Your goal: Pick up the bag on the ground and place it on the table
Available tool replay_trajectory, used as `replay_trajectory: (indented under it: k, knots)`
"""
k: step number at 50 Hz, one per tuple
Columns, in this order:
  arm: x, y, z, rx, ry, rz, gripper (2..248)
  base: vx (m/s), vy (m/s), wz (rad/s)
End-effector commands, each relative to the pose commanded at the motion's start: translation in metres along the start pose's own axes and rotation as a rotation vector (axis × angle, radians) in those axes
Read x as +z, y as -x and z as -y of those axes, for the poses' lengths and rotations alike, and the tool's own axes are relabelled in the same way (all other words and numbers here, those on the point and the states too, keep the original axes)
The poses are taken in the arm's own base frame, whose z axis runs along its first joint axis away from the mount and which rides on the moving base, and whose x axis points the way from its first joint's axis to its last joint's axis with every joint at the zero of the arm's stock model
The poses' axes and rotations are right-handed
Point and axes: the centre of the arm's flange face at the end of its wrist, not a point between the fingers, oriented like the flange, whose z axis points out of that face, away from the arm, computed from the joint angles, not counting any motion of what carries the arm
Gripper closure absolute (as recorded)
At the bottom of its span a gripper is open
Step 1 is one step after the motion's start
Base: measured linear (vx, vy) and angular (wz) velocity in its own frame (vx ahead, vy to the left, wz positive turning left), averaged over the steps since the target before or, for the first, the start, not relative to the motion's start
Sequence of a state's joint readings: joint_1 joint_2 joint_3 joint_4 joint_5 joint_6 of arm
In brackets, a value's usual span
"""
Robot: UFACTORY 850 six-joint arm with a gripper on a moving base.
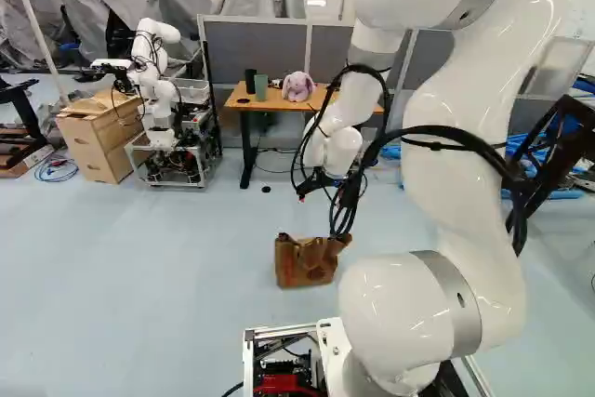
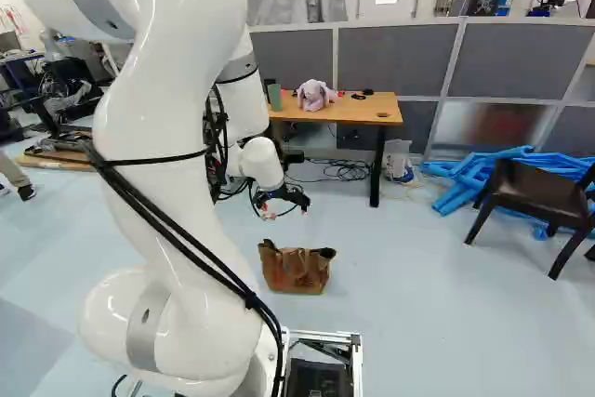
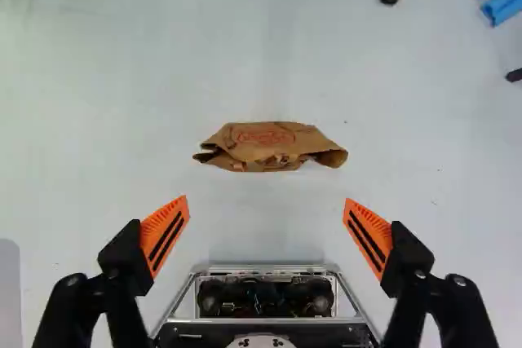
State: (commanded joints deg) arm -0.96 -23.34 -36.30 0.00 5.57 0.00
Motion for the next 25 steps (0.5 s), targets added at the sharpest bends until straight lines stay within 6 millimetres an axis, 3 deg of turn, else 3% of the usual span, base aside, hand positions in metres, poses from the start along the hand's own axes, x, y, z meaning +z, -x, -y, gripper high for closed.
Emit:
replay_trajectory:
  k: [25]
  knots:
    - [0.042, -0.01, -0.013, 0.028, 0.008, 0.113, 3, 0.0, 0.0, 0.0]
